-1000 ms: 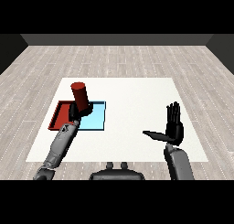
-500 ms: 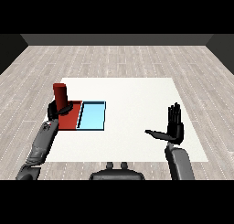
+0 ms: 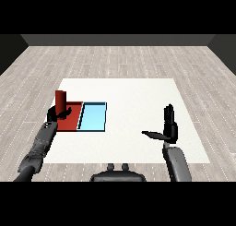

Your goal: Pick the red can and put it in the red box

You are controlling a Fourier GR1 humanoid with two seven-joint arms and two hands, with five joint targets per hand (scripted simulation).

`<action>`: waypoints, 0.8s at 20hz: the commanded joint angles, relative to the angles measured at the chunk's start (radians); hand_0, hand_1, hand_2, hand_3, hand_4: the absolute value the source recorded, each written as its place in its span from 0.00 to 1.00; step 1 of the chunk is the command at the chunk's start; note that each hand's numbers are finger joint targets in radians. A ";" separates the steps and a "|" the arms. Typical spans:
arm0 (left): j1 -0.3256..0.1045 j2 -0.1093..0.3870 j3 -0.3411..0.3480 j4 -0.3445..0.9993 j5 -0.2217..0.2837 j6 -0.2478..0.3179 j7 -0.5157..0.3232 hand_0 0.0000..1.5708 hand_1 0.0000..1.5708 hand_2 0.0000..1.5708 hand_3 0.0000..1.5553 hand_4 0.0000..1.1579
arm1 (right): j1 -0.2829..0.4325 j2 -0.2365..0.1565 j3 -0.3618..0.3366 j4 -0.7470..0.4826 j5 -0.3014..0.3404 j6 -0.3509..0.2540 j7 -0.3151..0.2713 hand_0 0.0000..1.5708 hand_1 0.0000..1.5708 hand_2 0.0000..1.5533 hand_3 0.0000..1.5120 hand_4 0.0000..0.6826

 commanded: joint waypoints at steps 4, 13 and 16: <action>-0.093 -0.043 0.023 0.263 -0.028 -0.008 0.008 0.36 0.36 0.40 0.32 0.66 | -0.006 -0.003 -0.017 0.113 0.005 0.031 -0.074 0.00 0.00 0.00 0.00 0.00; -0.118 -0.009 -0.079 0.363 -0.153 -0.144 -0.017 0.00 0.00 0.00 0.00 0.00 | -0.079 0.004 -0.021 0.143 0.034 0.012 -0.045 0.00 0.00 0.00 0.00 0.00; -0.158 0.021 -0.051 0.367 -0.136 -0.108 0.029 0.00 0.00 0.00 0.00 0.00 | -0.065 -0.011 -0.044 0.112 0.011 0.041 -0.067 0.00 0.00 0.00 0.00 0.00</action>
